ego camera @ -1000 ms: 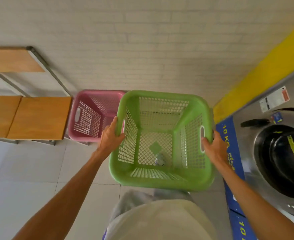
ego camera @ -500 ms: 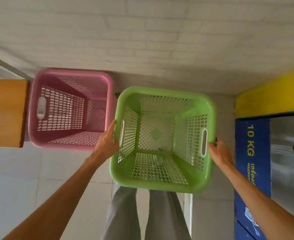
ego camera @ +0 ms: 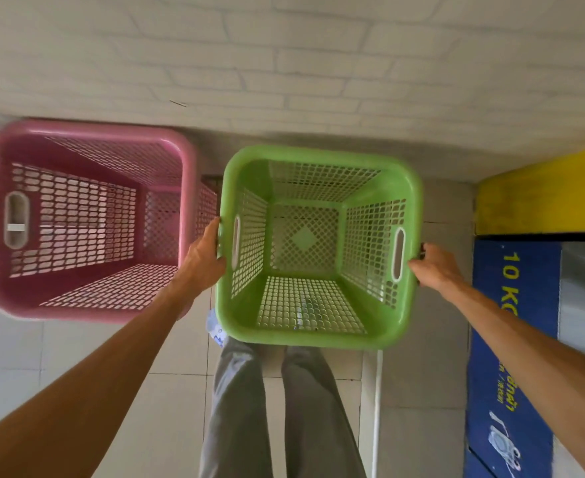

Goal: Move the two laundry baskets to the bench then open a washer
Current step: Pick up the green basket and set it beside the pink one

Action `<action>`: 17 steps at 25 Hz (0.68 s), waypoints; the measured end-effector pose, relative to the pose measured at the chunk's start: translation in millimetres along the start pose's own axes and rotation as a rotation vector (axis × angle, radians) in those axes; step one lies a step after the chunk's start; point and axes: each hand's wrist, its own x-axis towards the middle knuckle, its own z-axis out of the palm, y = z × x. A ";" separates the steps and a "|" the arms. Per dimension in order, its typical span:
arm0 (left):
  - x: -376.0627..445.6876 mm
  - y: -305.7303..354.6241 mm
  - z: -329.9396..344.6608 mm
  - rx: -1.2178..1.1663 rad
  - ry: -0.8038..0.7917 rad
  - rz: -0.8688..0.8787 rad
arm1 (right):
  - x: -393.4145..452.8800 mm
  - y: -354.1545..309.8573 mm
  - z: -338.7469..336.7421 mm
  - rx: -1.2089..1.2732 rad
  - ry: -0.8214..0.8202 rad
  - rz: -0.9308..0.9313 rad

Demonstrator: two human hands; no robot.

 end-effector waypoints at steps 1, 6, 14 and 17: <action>5.6 -0.2 0.4 -0.030 0.016 -0.027 | 5.6 -3.2 -1.8 -0.002 0.002 -0.008; 21.5 -2.5 -1.6 -0.149 0.014 -0.057 | 28.7 -12.8 -13.2 -0.017 0.029 -0.074; -17.7 -11.4 -49.6 -0.289 0.036 0.089 | -49.4 -67.9 29.4 -0.153 0.375 -0.235; -36.2 -49.3 -111.6 -0.279 0.063 0.045 | -91.4 -131.4 63.1 -0.066 0.285 -0.308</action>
